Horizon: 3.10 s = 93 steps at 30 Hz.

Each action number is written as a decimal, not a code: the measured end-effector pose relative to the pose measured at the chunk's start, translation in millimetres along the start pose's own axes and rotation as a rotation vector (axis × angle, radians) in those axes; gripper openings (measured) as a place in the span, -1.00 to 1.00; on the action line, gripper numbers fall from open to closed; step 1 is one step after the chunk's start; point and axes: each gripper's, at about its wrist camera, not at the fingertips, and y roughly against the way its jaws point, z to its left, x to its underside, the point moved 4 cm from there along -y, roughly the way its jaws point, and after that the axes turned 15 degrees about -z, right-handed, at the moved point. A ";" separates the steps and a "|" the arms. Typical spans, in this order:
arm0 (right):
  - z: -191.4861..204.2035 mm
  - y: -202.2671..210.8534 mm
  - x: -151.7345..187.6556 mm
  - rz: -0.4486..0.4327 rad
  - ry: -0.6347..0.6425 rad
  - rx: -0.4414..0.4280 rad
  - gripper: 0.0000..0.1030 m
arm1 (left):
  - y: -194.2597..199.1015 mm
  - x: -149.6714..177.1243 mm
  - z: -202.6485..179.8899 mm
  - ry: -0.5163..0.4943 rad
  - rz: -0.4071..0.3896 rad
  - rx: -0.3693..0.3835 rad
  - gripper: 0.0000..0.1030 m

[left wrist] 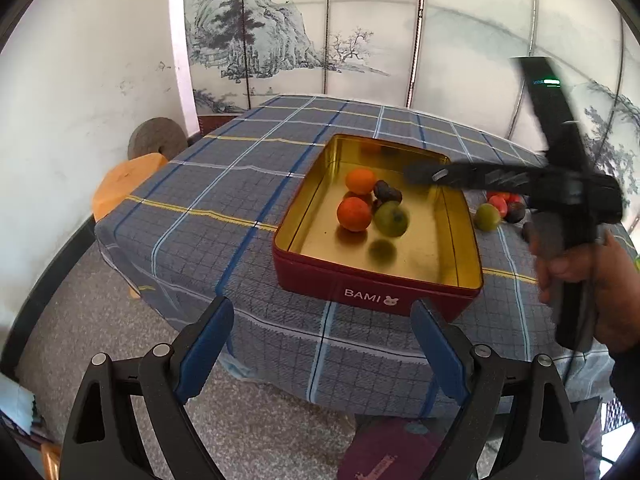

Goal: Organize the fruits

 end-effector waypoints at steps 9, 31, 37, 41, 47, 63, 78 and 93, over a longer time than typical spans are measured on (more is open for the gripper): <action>-55.9 93.9 43.8 -0.019 0.004 0.155 -0.13 | -7.0 7.4 -23.2 -0.010 0.027 0.081 0.75; -110.5 56.4 48.4 0.000 -0.104 0.219 -0.39 | 1.6 3.5 -58.9 -0.112 0.028 0.153 0.75; -147.8 162.6 76.4 -0.048 -0.059 0.351 -0.39 | 6.1 -10.4 -103.4 -0.162 0.023 0.326 0.75; -207.1 222.3 90.5 -0.053 -0.085 0.536 -0.38 | -7.5 -24.9 -141.6 -0.217 0.048 0.405 0.75; -259.4 241.6 103.9 -0.047 -0.165 0.607 -0.38 | -47.9 -65.4 -187.2 -0.339 0.048 0.503 0.75; -262.8 244.5 108.9 -0.095 -0.238 0.493 -0.36 | -211.5 -90.0 -251.1 -0.286 0.356 0.676 0.09; -267.4 244.4 110.9 -0.096 -0.273 0.478 -0.34 | -223.0 -52.6 -231.2 -0.038 0.484 0.618 -0.41; -268.4 240.8 111.5 -0.071 -0.263 0.509 -0.35 | -121.3 -19.7 -206.3 -0.044 0.269 0.557 -0.41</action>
